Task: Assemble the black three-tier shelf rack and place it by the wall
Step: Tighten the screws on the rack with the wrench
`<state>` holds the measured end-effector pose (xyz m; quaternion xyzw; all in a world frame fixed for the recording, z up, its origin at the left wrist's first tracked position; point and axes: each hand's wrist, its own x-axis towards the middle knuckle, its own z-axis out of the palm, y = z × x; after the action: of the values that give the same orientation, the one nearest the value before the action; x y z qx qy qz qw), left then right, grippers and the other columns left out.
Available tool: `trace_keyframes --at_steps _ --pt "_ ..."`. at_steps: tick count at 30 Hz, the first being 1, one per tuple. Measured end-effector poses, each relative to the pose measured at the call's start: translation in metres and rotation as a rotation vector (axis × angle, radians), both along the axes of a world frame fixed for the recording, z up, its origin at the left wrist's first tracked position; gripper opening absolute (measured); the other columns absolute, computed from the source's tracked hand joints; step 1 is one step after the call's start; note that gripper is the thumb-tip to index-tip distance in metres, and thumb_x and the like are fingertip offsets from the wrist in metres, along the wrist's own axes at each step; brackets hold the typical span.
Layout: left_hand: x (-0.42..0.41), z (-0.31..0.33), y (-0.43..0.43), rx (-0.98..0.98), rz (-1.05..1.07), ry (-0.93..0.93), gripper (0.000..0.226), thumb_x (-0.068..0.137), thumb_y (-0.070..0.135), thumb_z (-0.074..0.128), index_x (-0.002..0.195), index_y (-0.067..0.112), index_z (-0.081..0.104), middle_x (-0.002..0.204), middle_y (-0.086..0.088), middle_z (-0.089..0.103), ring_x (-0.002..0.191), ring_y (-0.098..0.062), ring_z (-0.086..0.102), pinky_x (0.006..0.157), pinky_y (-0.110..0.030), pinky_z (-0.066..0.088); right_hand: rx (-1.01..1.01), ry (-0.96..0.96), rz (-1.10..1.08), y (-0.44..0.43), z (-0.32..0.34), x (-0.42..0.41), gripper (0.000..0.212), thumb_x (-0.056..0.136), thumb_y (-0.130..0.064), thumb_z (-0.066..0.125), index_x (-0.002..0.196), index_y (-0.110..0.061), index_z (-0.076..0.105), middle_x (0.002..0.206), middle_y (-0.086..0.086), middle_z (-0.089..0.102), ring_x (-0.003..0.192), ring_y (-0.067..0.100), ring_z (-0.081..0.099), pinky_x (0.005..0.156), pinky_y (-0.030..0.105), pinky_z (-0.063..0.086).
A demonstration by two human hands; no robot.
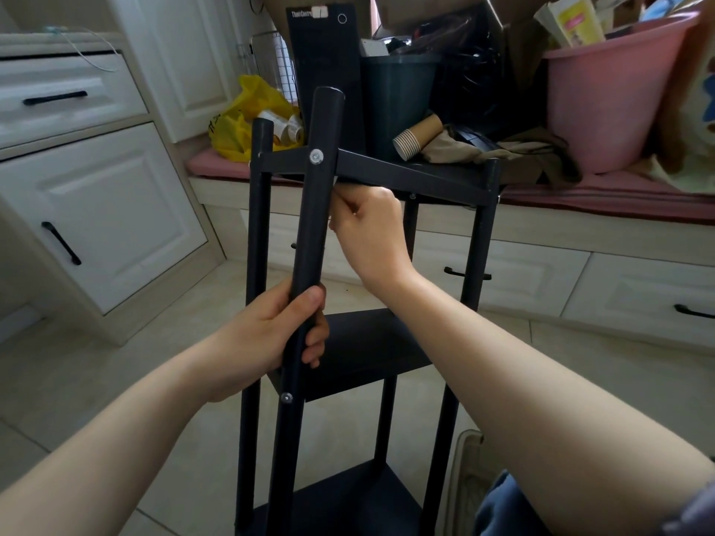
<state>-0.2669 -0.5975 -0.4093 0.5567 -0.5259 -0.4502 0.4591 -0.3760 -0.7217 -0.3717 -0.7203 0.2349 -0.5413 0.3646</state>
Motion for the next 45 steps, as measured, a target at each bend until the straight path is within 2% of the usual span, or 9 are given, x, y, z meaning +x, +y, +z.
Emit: trace_keyframes --at_steps 10,14,18,23,32,35,39,43,45 --pt "-0.003 0.005 0.004 -0.006 0.046 -0.001 0.045 0.092 0.056 0.049 0.097 0.011 0.042 0.066 0.0 0.046 0.058 -0.016 0.049 0.065 -0.032 0.05 -0.005 -0.069 -0.098 0.001 -0.011 0.024 0.02 0.101 -0.008 0.053 0.093 -0.002 0.071 0.079 -0.003 0.066 0.07 0.004 0.059 0.069 0.014 0.047" --pt "-0.001 0.006 0.004 -0.015 0.052 -0.009 0.043 0.084 0.05 0.049 0.098 0.011 0.043 0.064 0.001 0.047 0.057 -0.015 0.05 0.064 -0.031 0.052 0.021 -0.003 -0.079 -0.003 -0.011 0.016 0.02 0.101 -0.01 0.052 0.098 -0.004 0.071 0.088 0.004 0.071 0.079 0.015 0.066 0.077 0.031 0.055" --pt "0.003 0.006 0.003 0.002 0.058 0.001 0.043 0.084 0.051 0.05 0.1 0.012 0.044 0.065 0.002 0.049 0.06 -0.015 0.052 0.066 -0.03 0.052 0.125 0.048 -0.009 -0.001 -0.009 0.002 0.025 0.102 -0.013 0.049 0.083 -0.013 0.065 0.08 0.002 0.065 0.069 0.006 0.059 0.057 0.01 0.045" --pt "0.004 0.004 0.002 -0.004 0.053 0.004 0.039 0.088 0.05 0.05 0.097 0.013 0.044 0.065 0.002 0.05 0.06 -0.016 0.054 0.064 -0.03 0.053 0.16 0.24 0.104 0.008 -0.005 -0.013 0.03 0.103 -0.015 0.043 0.079 -0.014 0.062 0.084 0.002 0.067 0.077 0.012 0.062 0.067 0.031 0.056" --pt "-0.005 0.009 0.0 0.015 0.035 -0.051 0.026 0.106 0.037 0.044 0.112 0.013 0.049 0.068 0.0 0.054 0.066 -0.018 0.057 0.07 -0.031 0.055 0.229 0.152 0.374 0.044 0.018 -0.023 0.033 0.103 -0.015 0.046 0.072 -0.014 0.057 0.092 0.021 0.059 0.1 0.039 0.061 0.089 0.059 0.051" --pt "-0.016 0.015 -0.002 0.015 0.101 -0.21 0.03 0.106 0.039 0.045 0.124 0.016 0.049 0.076 0.001 0.063 0.071 -0.015 0.065 0.073 -0.031 0.059 0.237 0.156 0.299 0.047 0.021 -0.022 0.029 0.103 -0.015 0.047 0.078 -0.01 0.062 0.097 0.02 0.063 0.102 0.031 0.061 0.097 0.055 0.049" --pt "-0.011 0.007 0.025 0.143 0.303 -0.74 0.053 0.098 0.045 0.059 0.144 0.037 0.036 0.115 0.007 0.058 0.102 -0.01 0.062 0.085 -0.027 0.052 0.274 0.144 0.311 0.042 0.023 -0.026 0.03 0.103 -0.015 0.047 0.08 -0.013 0.065 0.088 0.001 0.063 0.091 0.012 0.06 0.1 0.046 0.051" --pt "-0.02 -0.019 0.064 0.328 0.319 -0.693 0.067 0.095 0.05 0.061 0.151 0.031 0.031 0.12 0.008 0.05 0.103 -0.008 0.054 0.074 -0.016 0.044 0.294 0.139 0.321 0.037 0.021 -0.027 0.029 0.103 -0.015 0.047 0.082 -0.012 0.066 0.094 0.006 0.065 0.097 0.016 0.062 0.099 0.048 0.052" --pt "-0.028 -0.032 0.07 0.392 0.281 -0.659 0.072 0.094 0.05 0.064 0.152 0.031 0.025 0.119 0.01 0.048 0.11 -0.011 0.056 0.087 -0.022 0.05 0.297 0.132 0.328 0.036 0.021 -0.028 0.029 0.103 -0.015 0.048 0.083 -0.012 0.067 0.094 0.006 0.066 0.096 0.015 0.063 0.098 0.047 0.053"
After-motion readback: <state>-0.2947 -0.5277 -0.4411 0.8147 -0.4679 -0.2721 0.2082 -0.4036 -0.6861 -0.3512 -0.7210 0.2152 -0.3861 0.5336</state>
